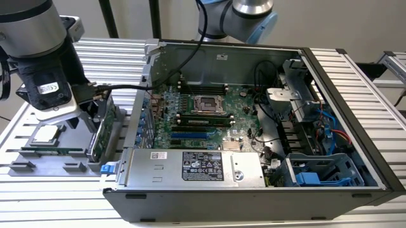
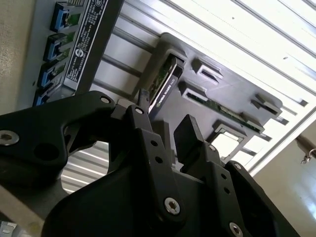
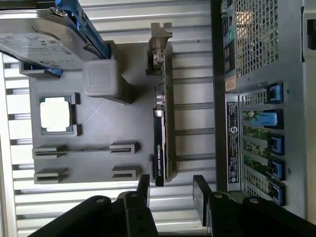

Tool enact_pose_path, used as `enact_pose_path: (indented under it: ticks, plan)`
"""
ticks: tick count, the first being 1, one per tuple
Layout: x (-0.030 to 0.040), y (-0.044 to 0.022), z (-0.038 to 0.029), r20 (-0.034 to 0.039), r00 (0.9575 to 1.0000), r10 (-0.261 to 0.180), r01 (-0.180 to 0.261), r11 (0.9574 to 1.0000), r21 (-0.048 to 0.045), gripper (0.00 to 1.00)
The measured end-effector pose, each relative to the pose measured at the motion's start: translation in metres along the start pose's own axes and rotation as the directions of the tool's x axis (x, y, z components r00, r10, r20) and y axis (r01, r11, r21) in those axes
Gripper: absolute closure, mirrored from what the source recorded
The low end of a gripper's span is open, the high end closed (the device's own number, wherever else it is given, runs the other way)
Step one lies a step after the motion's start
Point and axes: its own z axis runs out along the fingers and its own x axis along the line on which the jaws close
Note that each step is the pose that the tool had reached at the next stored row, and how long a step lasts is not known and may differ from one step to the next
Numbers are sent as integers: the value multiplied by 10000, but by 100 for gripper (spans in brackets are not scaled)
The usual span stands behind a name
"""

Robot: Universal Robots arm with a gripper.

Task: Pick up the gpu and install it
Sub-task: 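Pick up the gpu and move the gpu toward the slot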

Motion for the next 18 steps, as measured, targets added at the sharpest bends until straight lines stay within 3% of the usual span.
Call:
enact_pose_path:
  ticks: [18]
  plan:
    - [26,18,159,-1,10000,0,0,10000,-4,0]
